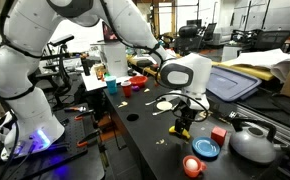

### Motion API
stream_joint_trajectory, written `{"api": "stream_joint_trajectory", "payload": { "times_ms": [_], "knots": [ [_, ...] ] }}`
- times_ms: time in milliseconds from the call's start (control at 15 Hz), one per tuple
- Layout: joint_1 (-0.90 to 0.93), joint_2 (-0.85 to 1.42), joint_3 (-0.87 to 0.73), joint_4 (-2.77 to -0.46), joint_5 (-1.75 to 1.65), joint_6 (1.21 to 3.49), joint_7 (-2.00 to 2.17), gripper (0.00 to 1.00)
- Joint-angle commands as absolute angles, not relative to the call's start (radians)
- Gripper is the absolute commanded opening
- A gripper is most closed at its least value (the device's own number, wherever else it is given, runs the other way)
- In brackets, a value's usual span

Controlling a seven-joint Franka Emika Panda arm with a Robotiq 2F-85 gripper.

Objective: Pick up the purple eggplant toy and move it to the left of the table next to the red plate, pick up the yellow banana toy and move it to the left of the table next to the purple eggplant toy

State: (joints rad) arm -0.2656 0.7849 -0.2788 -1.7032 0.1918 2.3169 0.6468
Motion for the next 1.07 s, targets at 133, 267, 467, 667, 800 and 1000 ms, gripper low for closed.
{"api": "stream_joint_trajectory", "payload": {
  "times_ms": [133, 267, 467, 667, 800, 1000],
  "knots": [
    [-0.3, 0.809, -0.26, -1.666, 0.23, 2.281, 0.584, 0.27],
    [-0.307, 0.804, -0.25, -1.664, 0.248, 2.271, 0.563, 0.12],
    [-0.305, 0.773, -0.241, -1.691, 0.265, 2.255, 0.516, 0.07],
    [-0.289, 0.728, -0.23, -1.73, 0.267, 2.241, 0.458, 0.07],
    [-0.276, 0.7, -0.221, -1.75, 0.259, 2.232, 0.429, 0.07],
    [-0.248, 0.66, -0.209, -1.774, 0.248, 2.227, 0.404, 0.07]
  ]
}}
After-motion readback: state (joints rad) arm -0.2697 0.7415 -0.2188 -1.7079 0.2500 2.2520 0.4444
